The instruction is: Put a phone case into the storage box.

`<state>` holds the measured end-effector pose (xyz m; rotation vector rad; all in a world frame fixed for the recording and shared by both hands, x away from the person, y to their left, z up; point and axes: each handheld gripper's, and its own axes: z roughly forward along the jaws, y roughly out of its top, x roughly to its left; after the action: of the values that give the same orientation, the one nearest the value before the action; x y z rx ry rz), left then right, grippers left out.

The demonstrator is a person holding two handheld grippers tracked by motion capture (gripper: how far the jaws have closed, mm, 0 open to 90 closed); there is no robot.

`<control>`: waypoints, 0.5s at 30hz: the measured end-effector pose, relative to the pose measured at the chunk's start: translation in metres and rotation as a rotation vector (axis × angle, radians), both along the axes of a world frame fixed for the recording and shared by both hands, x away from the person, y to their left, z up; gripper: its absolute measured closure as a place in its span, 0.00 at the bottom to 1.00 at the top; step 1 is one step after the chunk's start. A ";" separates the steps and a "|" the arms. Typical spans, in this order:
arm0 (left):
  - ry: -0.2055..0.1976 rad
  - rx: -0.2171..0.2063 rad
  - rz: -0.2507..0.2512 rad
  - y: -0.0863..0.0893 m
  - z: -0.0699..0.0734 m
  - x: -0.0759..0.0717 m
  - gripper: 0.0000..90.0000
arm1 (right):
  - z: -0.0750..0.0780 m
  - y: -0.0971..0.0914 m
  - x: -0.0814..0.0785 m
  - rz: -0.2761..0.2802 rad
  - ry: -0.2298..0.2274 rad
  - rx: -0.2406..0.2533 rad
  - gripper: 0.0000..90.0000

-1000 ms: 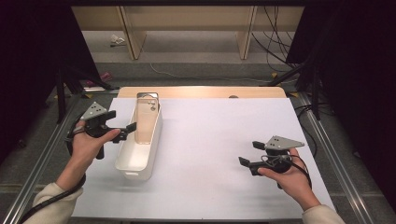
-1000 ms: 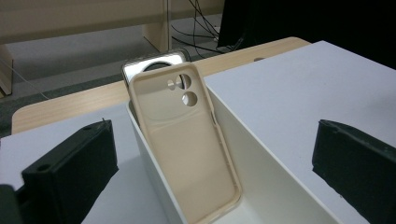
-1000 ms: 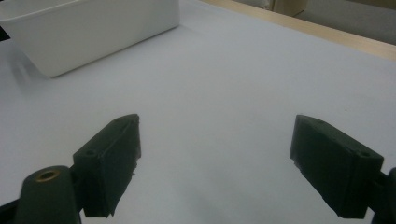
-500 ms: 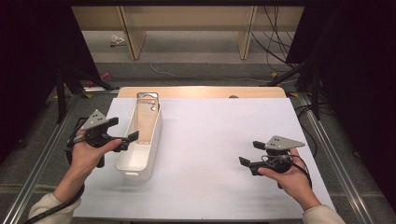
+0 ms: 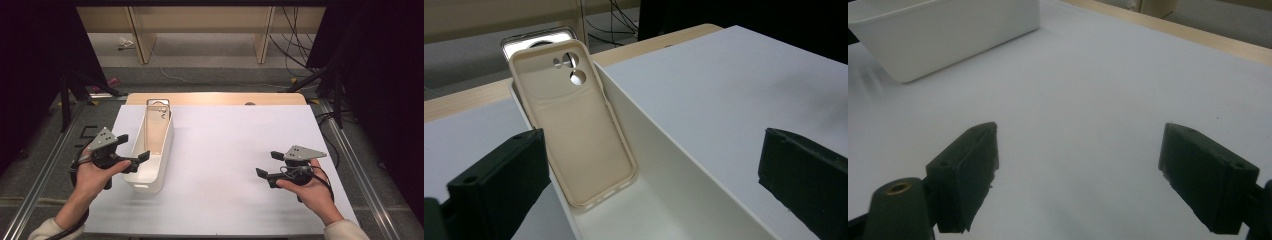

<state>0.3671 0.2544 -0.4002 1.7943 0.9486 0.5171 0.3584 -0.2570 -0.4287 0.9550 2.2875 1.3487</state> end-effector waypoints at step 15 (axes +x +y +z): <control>-0.008 0.002 -0.030 -0.005 -0.005 -0.016 0.00 | 0.001 0.000 -0.001 0.002 -0.002 0.000 0.19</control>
<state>0.3515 0.2493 -0.4047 1.8041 0.9145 0.5054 0.3577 -0.2567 -0.4281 0.9504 2.2875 1.3504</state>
